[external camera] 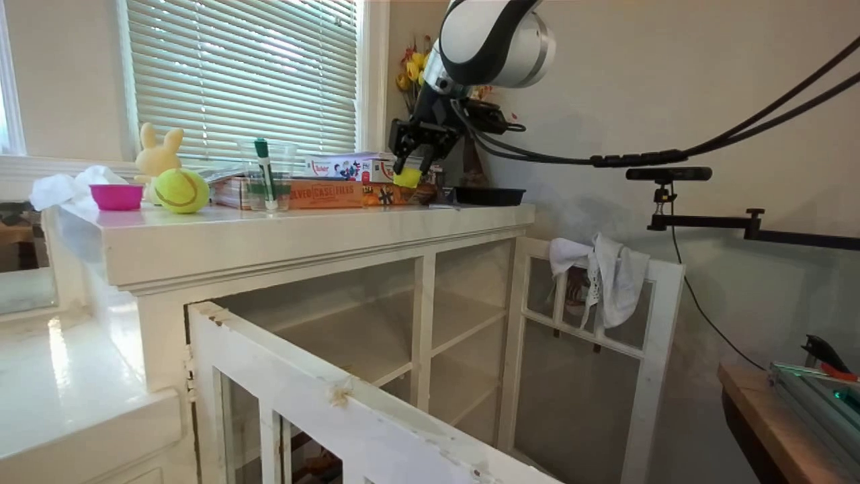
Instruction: Place the yellow vessel on top of the cabinet.
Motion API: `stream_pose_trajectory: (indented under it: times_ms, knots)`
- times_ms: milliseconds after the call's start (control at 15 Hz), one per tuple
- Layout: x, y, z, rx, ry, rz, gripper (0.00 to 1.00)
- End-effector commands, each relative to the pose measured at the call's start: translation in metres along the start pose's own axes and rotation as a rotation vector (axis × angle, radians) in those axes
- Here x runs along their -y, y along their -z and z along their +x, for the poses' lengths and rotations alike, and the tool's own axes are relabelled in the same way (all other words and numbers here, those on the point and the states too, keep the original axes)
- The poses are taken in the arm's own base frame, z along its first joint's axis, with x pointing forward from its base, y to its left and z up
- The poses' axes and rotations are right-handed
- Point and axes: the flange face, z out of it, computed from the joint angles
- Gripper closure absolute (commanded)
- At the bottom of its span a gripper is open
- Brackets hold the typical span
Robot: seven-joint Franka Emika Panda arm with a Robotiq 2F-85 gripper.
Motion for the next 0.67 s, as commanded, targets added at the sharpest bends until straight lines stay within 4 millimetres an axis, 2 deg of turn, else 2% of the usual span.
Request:
stream_pose_trajectory:
  times_ms: [0,333,600]
  knots:
    - [0.004,-0.013,0.015,0.034,-0.020,0.005,0.64]
    - [-0.002,-0.039,0.026,0.073,-0.008,-0.041,0.64]
    - [-0.008,-0.048,0.034,0.098,0.015,-0.088,0.64]
